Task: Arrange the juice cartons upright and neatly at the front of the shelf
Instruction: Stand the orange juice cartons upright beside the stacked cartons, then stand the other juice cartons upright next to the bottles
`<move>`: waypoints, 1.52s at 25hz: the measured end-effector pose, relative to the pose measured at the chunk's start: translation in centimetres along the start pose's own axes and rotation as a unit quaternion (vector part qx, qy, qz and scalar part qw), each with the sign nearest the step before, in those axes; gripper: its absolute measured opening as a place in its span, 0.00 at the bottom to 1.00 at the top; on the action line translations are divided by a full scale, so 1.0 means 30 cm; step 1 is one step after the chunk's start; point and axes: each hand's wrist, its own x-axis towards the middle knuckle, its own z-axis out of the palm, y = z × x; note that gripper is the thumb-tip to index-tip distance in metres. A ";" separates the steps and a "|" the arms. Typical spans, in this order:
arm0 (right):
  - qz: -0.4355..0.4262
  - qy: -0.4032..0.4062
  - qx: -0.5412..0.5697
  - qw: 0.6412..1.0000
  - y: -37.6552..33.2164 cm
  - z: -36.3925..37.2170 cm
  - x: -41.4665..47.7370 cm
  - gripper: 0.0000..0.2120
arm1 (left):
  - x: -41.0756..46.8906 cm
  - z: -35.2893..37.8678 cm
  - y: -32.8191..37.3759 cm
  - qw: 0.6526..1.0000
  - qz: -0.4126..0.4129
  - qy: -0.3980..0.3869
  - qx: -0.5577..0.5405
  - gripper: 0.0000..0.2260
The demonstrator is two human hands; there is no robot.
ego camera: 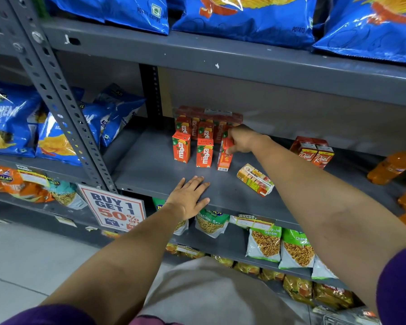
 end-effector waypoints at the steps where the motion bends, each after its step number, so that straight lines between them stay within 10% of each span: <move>1: 0.008 0.001 0.005 1.000 0.003 0.001 0.002 0.24 | 0.001 0.000 -0.001 1.000 0.000 0.000 -0.001 0.26; 28: 0.040 0.065 0.147 0.986 0.109 0.072 -0.076 0.25 | 0.015 -0.016 0.030 1.000 0.023 0.002 0.009 0.28; 34: 0.037 -0.097 0.009 0.995 0.216 0.229 -0.213 0.32 | 0.074 0.007 0.230 0.999 0.047 -0.007 -0.001 0.28; 38: 0.055 -0.048 0.045 0.996 0.252 0.259 -0.263 0.32 | 0.096 0.015 0.281 1.000 0.007 0.002 -0.008 0.29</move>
